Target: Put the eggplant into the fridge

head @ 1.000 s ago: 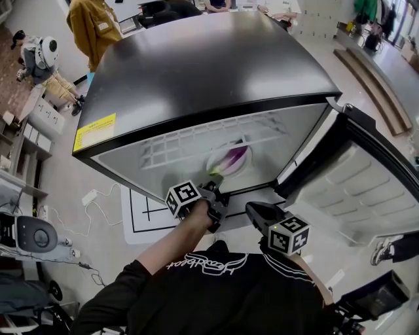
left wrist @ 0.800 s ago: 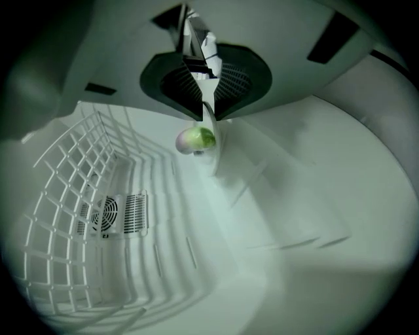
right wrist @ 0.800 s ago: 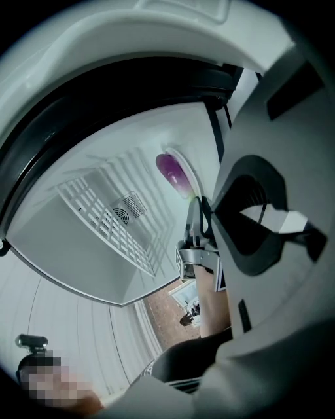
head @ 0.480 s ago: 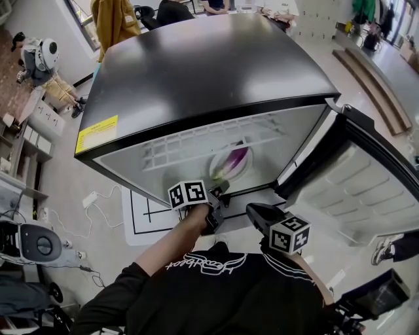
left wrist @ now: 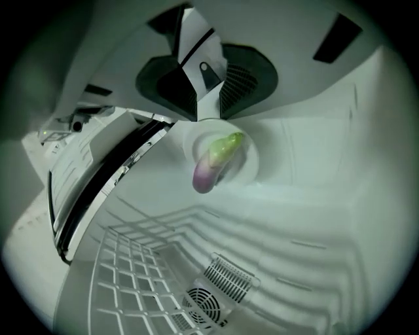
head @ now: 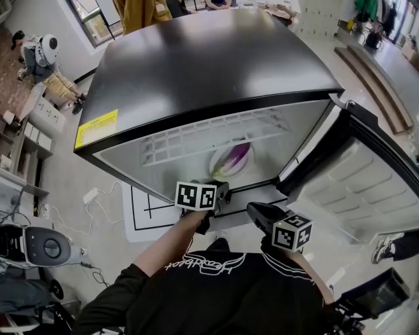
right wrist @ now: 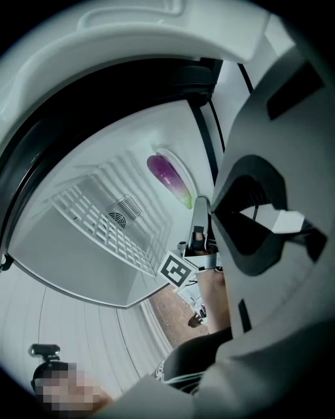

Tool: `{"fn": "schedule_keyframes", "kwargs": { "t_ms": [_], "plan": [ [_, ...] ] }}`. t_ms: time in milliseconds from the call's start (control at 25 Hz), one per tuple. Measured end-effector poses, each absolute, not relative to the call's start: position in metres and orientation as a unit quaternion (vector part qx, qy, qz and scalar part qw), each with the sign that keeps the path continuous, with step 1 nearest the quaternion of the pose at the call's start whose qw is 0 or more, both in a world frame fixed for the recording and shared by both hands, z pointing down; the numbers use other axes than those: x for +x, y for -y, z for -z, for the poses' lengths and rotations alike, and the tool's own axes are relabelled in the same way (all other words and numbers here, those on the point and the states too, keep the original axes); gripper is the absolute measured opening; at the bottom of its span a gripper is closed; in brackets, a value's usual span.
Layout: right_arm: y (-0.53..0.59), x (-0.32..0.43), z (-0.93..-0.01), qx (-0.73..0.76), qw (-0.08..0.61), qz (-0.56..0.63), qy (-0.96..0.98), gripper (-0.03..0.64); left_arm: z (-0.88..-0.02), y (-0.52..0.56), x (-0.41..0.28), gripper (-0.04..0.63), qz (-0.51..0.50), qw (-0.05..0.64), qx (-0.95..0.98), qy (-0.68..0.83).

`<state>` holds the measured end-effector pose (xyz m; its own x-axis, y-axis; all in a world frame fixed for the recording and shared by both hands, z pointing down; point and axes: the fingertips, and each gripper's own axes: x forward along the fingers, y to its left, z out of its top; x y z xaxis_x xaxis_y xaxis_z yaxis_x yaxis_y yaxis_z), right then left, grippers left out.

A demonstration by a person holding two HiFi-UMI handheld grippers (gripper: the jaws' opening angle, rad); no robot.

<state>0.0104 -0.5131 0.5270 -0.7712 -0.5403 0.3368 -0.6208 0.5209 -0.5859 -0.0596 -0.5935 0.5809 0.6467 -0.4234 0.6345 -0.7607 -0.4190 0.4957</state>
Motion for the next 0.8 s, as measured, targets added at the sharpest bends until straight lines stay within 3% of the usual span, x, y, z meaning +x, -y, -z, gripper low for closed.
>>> {"fn": "schedule_keyframes", "kwargs": {
  "t_ms": [520, 800],
  "plan": [
    [0.504, 0.009, -0.529, 0.328, 0.057, -0.365, 0.869, 0.006, -0.579, 0.579, -0.073, 0.089, -0.257, 0.342, 0.821, 0.378],
    [0.486, 0.010, -0.522, 0.327, 0.074, -0.342, 0.878, 0.006, -0.554, 0.535, -0.064, 0.086, -0.184, 0.346, 0.856, 0.337]
  ]
}}
